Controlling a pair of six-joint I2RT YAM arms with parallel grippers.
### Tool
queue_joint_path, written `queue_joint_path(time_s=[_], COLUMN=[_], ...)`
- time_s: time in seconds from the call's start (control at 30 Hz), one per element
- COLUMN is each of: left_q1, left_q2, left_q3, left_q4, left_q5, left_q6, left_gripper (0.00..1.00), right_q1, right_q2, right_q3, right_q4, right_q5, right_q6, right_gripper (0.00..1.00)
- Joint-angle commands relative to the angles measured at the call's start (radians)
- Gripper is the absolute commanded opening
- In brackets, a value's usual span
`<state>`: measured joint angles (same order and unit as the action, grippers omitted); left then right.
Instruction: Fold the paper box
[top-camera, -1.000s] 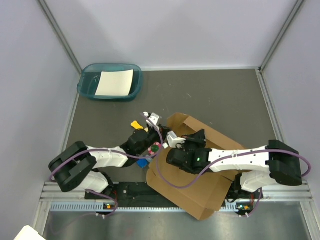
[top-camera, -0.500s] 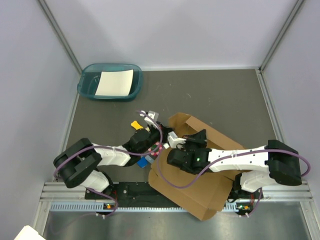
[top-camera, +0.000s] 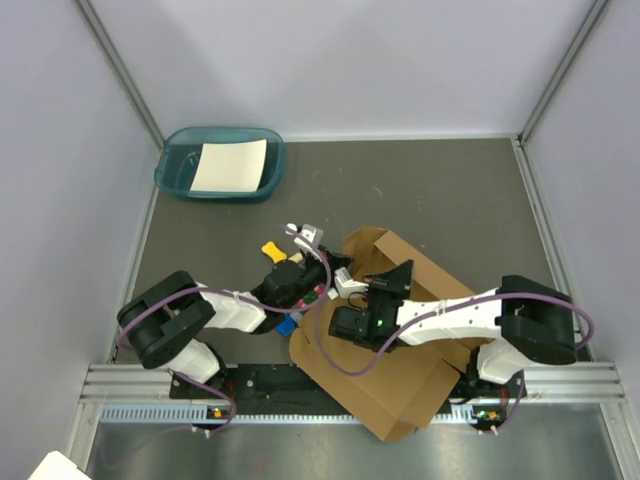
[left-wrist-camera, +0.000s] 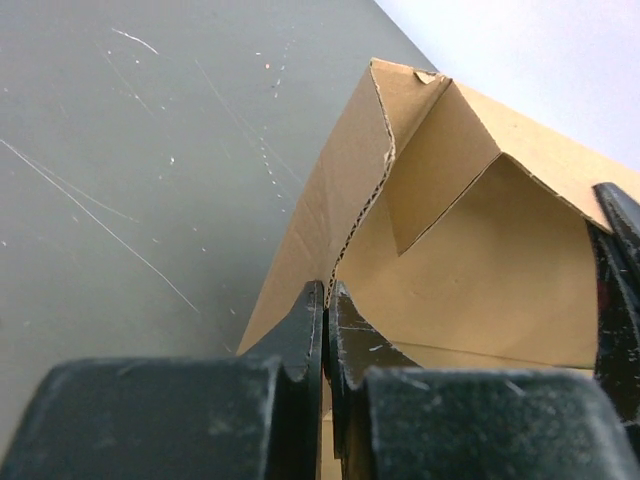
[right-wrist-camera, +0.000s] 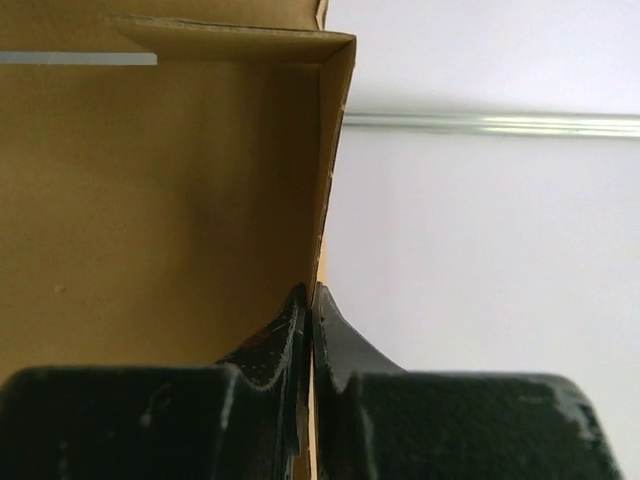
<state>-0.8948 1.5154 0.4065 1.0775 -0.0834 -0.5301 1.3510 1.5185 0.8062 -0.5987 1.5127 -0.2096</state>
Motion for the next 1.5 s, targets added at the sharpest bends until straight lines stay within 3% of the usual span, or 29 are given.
queue_joint_path(time_s=[0.0, 0.2, 0.47, 0.9, 1.07, 1.23, 1.47], left_q1=[-0.047, -0.036, 0.014, 0.143, 0.145, 0.148, 0.152], left_q2=[-0.003, 0.037, 0.089, 0.189, 0.203, 0.175, 0.164], left_q3=[0.153, 0.207, 0.262, 0.362, 0.345, 0.272, 0.172], left_q4=[0.13, 0.153, 0.173, 0.217, 0.214, 0.219, 0.206], left_q5=[0.155, 0.113, 0.109, 0.171, 0.192, 0.175, 0.155], left_q6=[0.061, 0.145, 0.186, 0.127, 0.099, 0.088, 0.147], left_gripper=[0.0, 0.0, 0.0, 0.0, 0.0, 0.0, 0.0], right_q1=[0.007, -0.067, -0.139, -0.265, -0.266, -0.257, -0.219], right_q2=[0.049, 0.017, 0.034, 0.092, 0.101, 0.111, 0.118], right_q3=[0.045, 0.125, 0.198, 0.237, 0.205, 0.185, 0.148], right_q4=[0.094, 0.123, 0.348, 0.666, 0.663, 0.541, 0.456], right_q5=[-0.172, -0.206, -0.322, -0.442, -0.444, -0.457, -0.44], right_q6=[0.088, 0.021, -0.198, -0.52, -0.492, -0.37, -0.34], right_gripper=[0.0, 0.0, 0.0, 0.0, 0.0, 0.0, 0.0])
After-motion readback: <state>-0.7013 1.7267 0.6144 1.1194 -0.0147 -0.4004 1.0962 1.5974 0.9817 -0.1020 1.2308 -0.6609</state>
